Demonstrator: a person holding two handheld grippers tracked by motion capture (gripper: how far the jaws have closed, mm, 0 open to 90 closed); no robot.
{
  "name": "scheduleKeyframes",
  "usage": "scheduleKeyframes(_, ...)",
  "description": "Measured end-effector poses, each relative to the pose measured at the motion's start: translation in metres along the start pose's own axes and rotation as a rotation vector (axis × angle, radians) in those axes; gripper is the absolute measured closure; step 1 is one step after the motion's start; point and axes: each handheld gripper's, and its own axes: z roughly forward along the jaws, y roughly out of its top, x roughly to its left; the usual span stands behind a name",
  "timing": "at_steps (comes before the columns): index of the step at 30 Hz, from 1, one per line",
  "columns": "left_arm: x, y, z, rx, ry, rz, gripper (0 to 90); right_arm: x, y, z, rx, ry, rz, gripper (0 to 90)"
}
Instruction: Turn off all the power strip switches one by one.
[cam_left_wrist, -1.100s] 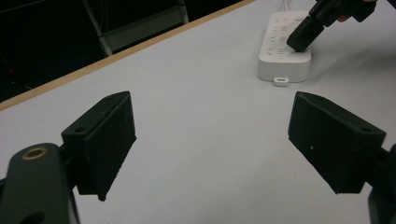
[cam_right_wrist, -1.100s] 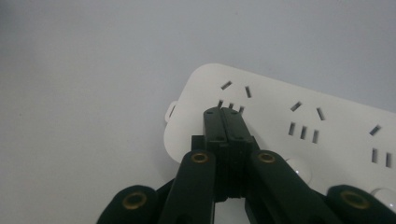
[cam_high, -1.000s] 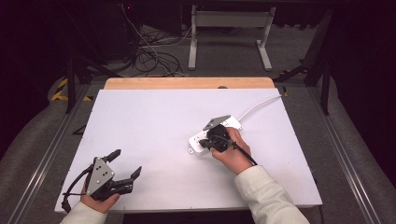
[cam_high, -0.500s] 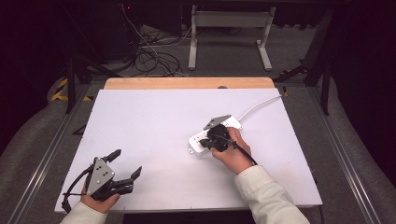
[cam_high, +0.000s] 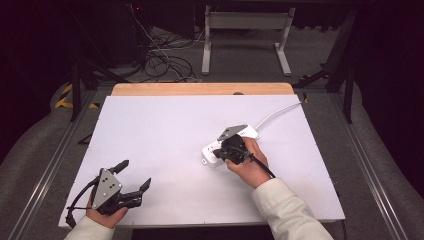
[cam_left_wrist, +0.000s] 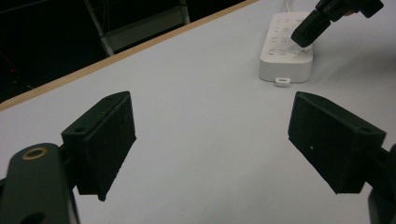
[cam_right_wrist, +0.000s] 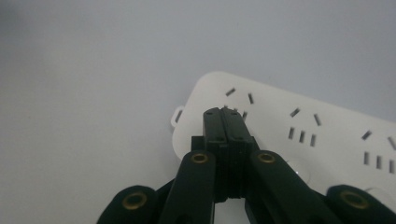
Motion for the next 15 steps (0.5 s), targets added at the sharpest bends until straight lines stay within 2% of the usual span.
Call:
scheduleKeyframes(4, -0.001, 0.0, 0.0, 0.002, -0.002, 0.002, 15.7, -0.002, 0.009, -0.019, -0.089, 0.003, 0.007, 90.0)
scheduleKeyframes(11, -0.001, 0.0, 0.0, 0.001, -0.001, 0.0, 15.7, -0.009, 0.012, -0.03, -0.096, -0.017, 0.005, 90.0)
scheduleKeyframes(15, -0.001, 0.0, 0.0, 0.001, -0.001, -0.005, 15.7, -0.017, 0.01, -0.033, -0.089, -0.041, 0.019, 90.0)
